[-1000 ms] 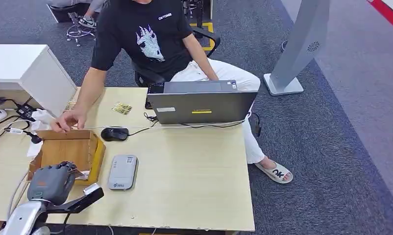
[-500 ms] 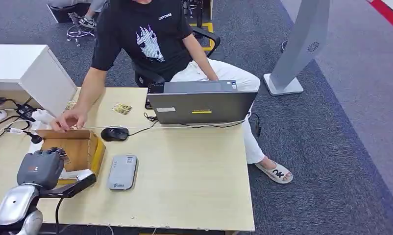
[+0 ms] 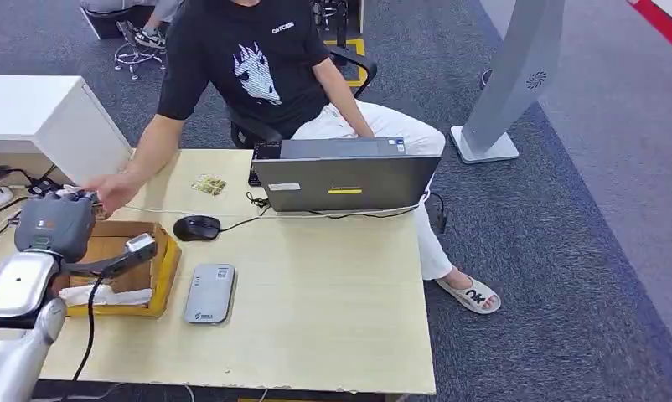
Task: Pass the card to the sensor for recognition and then transmit it.
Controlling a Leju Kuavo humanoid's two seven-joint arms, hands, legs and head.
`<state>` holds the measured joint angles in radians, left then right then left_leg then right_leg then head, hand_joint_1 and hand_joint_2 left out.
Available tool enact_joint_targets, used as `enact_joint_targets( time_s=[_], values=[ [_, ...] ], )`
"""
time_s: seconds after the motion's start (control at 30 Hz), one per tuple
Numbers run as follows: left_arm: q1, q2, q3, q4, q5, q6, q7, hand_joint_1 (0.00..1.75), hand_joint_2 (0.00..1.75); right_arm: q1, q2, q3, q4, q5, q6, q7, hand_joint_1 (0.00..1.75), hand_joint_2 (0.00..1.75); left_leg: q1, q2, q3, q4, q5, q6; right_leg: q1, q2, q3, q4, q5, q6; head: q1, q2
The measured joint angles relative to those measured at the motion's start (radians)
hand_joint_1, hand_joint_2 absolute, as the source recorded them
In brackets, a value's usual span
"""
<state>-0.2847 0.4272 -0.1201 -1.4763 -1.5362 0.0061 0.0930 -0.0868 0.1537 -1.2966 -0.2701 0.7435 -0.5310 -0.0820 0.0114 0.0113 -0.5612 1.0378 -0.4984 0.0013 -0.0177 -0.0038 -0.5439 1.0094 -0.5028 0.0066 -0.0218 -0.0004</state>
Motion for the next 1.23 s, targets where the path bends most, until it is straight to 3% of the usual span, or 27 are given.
enact_joint_targets(
  time_s=[0.07, 0.13, 0.23, 0.27, 0.43, 0.57, 0.93, 0.97, 1.23],
  values=[
    [-0.031, 0.002, -0.013, 0.003, -0.014, 0.008, 0.027, 1.75, 1.75, 0.0, 0.0, 0.0, 0.001, 0.003, 0.001, 0.001, 0.0, 1.75, 0.0, 0.0, 0.0, 0.0, 0.0, 0.0, 0.0, 0.0, -0.001, 0.0, 0.0, 0.0, 0.0, 0.0],
    [-0.072, 0.022, -0.044, 0.008, -0.027, 0.023, 0.094, 1.75, 1.75, -0.001, 0.0, 0.0, 0.001, 0.01, 0.002, 0.001, 0.0, 1.75, 0.0, 0.0, -0.001, 0.0, 0.001, 0.0, 0.0, 0.0, -0.001, 0.0, 0.0, 0.0, 0.0, 0.0],
    [-0.166, 0.134, -0.191, 0.014, -0.031, 0.03, 0.349, 1.75, 1.75, -0.001, -0.001, 0.001, 0.002, 0.027, 0.013, 0.001, 0.0, 1.75, 0.002, 0.002, -0.002, 0.001, 0.001, 0.0, 0.002, 0.003, -0.003, 0.0, 0.002, -0.001, 0.0, 0.0],
    [-0.195, 0.174, -0.255, 0.021, -0.032, 0.029, 0.385, 1.75, 1.75, -0.001, -0.002, 0.002, 0.002, 0.028, 0.018, 0.001, 0.0, 1.75, 0.002, 0.002, -0.002, 0.001, 0.001, 0.0, 0.002, 0.002, -0.002, 0.0, 0.002, -0.001, 0.0, 0.0],
    [-0.268, 0.252, -0.369, 0.068, -0.032, 0.032, 0.367, 1.75, 1.75, -0.003, -0.007, 0.002, 0.006, 0.028, 0.019, 0.001, 0.0, 1.75, 0.002, 0.004, -0.002, 0.001, 0.001, -0.001, 0.003, 0.003, -0.003, 0.001, 0.002, -0.001, -0.001, 0.0],
    [-0.289, 0.282, -0.41, 0.087, -0.032, 0.032, 0.367, 1.75, 1.75, -0.006, -0.008, 0.002, 0.006, 0.028, 0.019, 0.001, 0.0, 1.75, 0.002, 0.004, -0.002, 0.001, 0.001, -0.001, 0.003, 0.003, -0.003, 0.001, 0.002, -0.001, -0.001, 0.0],
    [-0.337, 0.283, -0.457, 0.153, -0.032, 0.047, 0.374, 1.75, 1.75, -0.007, -0.01, 0.002, 0.008, 0.031, 0.019, -0.002, 0.0, 1.75, 0.002, 0.006, -0.005, 0.001, 0.001, -0.001, 0.003, 0.005, -0.007, 0.001, 0.002, -0.001, -0.001, 0.0],
    [-0.344, 0.279, -0.46, 0.165, -0.032, 0.048, 0.375, 0.0, 1.75, -0.007, -0.01, 0.002, 0.008, 0.031, 0.019, -0.002, 0.0, 1.75, 0.002, 0.006, -0.005, 0.001, 0.001, -0.001, 0.003, 0.005, -0.007, 0.001, 0.002, -0.001, -0.001, 0.0],
    [-0.366, 0.184, -0.459, 0.242, -0.032, 0.107, 0.355, 0.0, 1.75, -0.01, -0.012, 0.002, 0.01, 0.032, 0.019, 0.0, 0.0, 1.75, 0.002, 0.005, -0.006, 0.002, 0.001, -0.001, 0.002, 0.004, -0.006, 0.001, 0.003, 0.0, -0.001, 0.0]
  ],
)
